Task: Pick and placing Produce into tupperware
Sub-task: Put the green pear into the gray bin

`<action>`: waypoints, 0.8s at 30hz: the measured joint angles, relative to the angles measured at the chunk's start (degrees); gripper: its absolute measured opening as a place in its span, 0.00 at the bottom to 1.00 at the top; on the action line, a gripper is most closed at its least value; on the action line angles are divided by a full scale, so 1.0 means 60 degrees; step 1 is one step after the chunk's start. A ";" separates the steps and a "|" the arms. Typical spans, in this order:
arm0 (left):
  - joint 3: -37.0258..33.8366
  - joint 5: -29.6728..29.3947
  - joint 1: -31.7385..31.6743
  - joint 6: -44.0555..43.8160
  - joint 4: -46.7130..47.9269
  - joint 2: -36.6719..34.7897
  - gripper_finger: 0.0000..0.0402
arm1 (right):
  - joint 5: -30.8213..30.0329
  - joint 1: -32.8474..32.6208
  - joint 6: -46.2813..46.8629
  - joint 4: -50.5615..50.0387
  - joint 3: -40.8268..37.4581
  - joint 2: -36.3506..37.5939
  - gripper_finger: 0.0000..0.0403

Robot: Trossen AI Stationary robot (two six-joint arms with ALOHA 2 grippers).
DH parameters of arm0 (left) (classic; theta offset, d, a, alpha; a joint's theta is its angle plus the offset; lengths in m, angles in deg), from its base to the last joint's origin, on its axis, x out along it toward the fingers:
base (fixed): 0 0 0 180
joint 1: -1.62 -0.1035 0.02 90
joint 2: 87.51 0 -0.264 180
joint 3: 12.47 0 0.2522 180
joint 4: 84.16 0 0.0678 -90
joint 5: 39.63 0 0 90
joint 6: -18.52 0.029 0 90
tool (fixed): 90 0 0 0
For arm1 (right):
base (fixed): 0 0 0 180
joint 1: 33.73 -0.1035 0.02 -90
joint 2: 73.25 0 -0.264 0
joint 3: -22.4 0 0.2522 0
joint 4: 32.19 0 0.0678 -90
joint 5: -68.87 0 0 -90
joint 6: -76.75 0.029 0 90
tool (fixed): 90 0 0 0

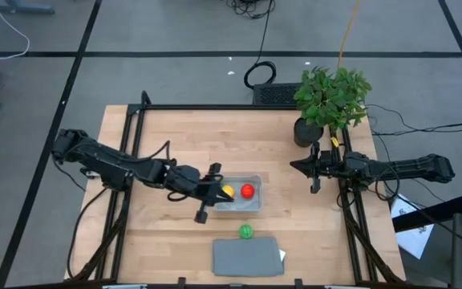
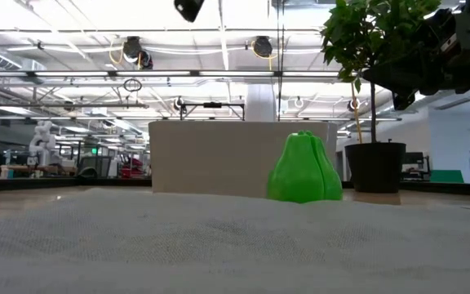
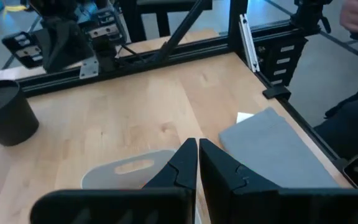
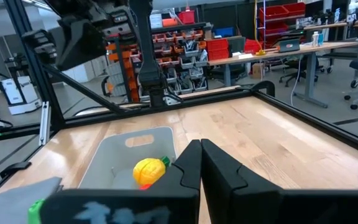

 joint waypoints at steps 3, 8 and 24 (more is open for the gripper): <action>0.0412 -0.0007 0.0000 0.0291 0.0197 0.0270 0.05 | 0.0000 0.0001 0.0000 0.0000 0.0000 0.0002 0.00; 0.0629 -0.0076 0.0066 0.1634 0.0095 0.0392 0.05 | 0.0000 -0.0001 0.0000 -0.0007 0.0000 -0.0002 0.00; 0.0726 0.1269 -0.0246 0.0939 -0.0686 0.0707 0.06 | 0.0000 -0.0001 -0.0022 0.0007 0.0000 0.0000 0.00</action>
